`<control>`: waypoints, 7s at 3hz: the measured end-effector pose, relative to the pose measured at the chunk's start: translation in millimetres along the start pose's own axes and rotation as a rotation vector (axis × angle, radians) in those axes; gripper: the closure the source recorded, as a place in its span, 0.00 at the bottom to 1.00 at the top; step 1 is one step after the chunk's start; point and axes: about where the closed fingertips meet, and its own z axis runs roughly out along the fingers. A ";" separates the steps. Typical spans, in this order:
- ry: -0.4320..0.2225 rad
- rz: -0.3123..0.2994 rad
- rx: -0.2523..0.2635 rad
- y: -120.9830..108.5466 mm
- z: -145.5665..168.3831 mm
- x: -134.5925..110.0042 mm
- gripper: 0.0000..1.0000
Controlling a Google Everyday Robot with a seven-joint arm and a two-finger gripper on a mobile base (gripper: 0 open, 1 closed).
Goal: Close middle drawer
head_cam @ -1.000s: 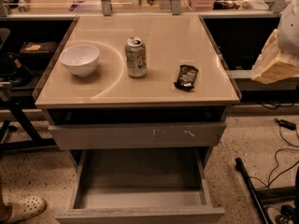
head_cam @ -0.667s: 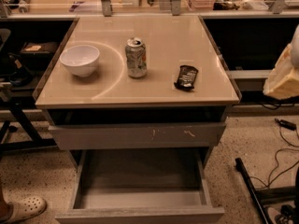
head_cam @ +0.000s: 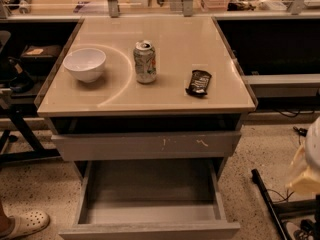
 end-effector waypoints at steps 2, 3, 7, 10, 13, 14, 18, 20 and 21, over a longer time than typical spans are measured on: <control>0.021 0.001 -0.029 8.2 13.3 6.6 1.00; 0.017 0.033 -0.113 29.2 49.9 13.3 1.00; -0.019 0.175 -0.448 110.6 222.7 28.1 1.00; -0.228 0.343 -0.608 136.0 341.1 -22.4 1.00; -0.457 0.466 -0.617 129.5 375.8 -43.9 1.00; -0.582 0.571 -0.536 96.9 399.8 -48.8 1.00; -0.701 0.728 -0.383 23.5 435.6 -64.0 1.00; -0.752 0.759 -0.342 -7.8 428.8 -79.3 1.00; -0.819 0.811 -0.319 -24.4 439.7 -91.3 1.00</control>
Offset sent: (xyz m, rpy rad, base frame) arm -0.0133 -0.0021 -0.0186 -0.0067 0.0478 -0.0007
